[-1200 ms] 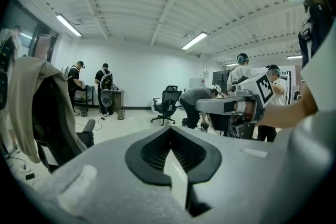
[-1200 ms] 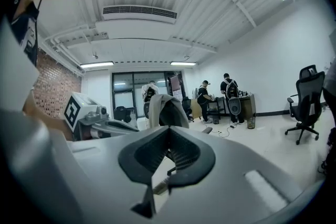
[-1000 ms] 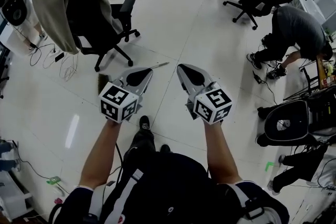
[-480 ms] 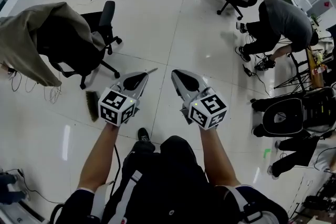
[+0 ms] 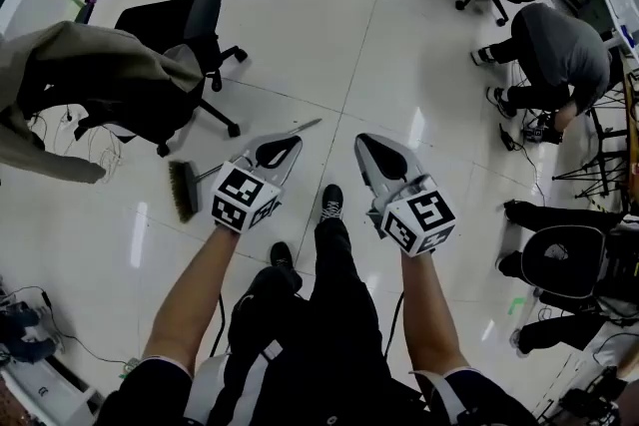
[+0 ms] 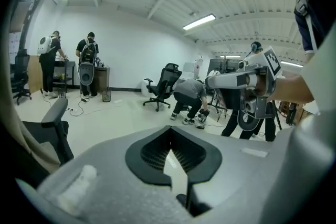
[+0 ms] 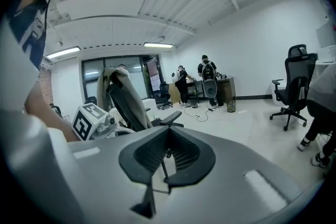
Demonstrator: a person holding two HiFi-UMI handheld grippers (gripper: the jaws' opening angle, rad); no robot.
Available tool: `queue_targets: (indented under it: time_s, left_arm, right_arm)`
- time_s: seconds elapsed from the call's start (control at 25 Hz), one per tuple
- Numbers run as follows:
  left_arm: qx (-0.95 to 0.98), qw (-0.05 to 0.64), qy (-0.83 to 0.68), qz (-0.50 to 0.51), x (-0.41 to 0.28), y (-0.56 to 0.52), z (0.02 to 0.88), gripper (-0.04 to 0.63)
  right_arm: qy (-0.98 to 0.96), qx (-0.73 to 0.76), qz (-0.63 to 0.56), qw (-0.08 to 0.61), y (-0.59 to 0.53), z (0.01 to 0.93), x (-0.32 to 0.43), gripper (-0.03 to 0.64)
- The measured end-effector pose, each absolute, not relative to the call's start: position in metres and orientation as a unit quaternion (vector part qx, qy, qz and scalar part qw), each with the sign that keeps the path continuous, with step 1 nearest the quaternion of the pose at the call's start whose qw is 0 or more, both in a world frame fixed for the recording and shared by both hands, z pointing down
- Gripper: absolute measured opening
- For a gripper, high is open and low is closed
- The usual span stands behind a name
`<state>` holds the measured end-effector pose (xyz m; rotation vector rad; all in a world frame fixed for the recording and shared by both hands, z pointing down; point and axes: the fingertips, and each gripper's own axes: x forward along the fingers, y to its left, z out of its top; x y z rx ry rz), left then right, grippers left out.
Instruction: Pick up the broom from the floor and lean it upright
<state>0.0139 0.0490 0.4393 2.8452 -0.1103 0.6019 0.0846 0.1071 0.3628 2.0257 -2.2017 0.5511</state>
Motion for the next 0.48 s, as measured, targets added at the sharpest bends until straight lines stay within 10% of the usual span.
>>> queue_targets:
  time_s: [0.48]
  left_arm:
    - [0.952, 0.129, -0.012, 0.276, 0.091, -0.021, 0.738, 0.002]
  right_arm:
    - [-0.760, 0.622, 0.170, 0.076, 0.022, 0.585, 0.166, 0.002]
